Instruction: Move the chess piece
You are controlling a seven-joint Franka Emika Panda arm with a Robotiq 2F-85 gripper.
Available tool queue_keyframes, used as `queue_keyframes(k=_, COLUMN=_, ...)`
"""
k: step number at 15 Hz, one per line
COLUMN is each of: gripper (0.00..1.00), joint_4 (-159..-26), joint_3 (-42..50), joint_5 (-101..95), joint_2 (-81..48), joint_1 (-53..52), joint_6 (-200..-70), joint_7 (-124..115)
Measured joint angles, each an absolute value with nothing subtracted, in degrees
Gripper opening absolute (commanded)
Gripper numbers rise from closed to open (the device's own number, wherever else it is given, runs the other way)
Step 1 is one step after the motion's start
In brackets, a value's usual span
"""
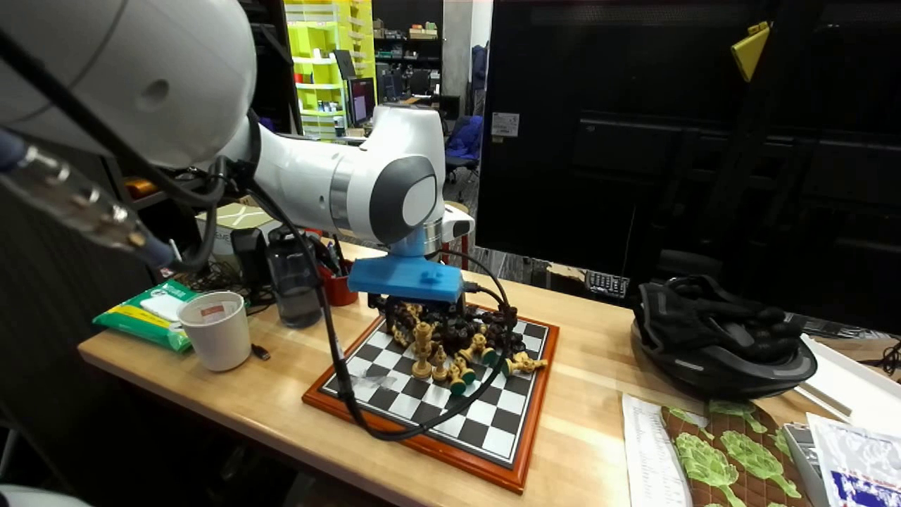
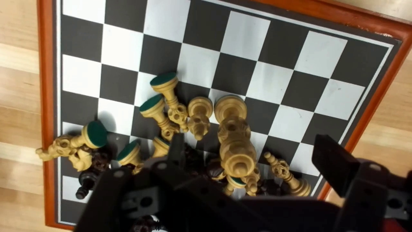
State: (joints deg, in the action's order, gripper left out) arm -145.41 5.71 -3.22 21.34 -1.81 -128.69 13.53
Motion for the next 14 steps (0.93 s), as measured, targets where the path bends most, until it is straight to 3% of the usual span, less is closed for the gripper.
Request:
queue_keyframes(k=6, gripper=1.00, joint_4=-144.40, joint_3=5.51, joint_5=-3.10, joint_2=17.18, joint_1=-1.67, joint_6=-130.93, joint_7=10.83)
queue_keyframes(k=7, gripper=0.79, joint_4=-144.20, joint_3=5.46, joint_5=-2.95, joint_2=16.60, joint_1=-1.67, joint_6=-131.36, joint_7=10.56)
queue_keyframes(k=10, gripper=0.61, joint_4=-143.66, joint_3=5.39, joint_5=-2.32, joint_2=15.25, joint_1=-1.67, joint_6=-132.29, joint_7=10.14)
queue_keyframes(k=14, gripper=0.29, joint_4=-143.31, joint_3=5.36, joint_5=-2.19, joint_2=14.32, joint_1=-1.67, joint_6=-132.60, joint_7=9.56)
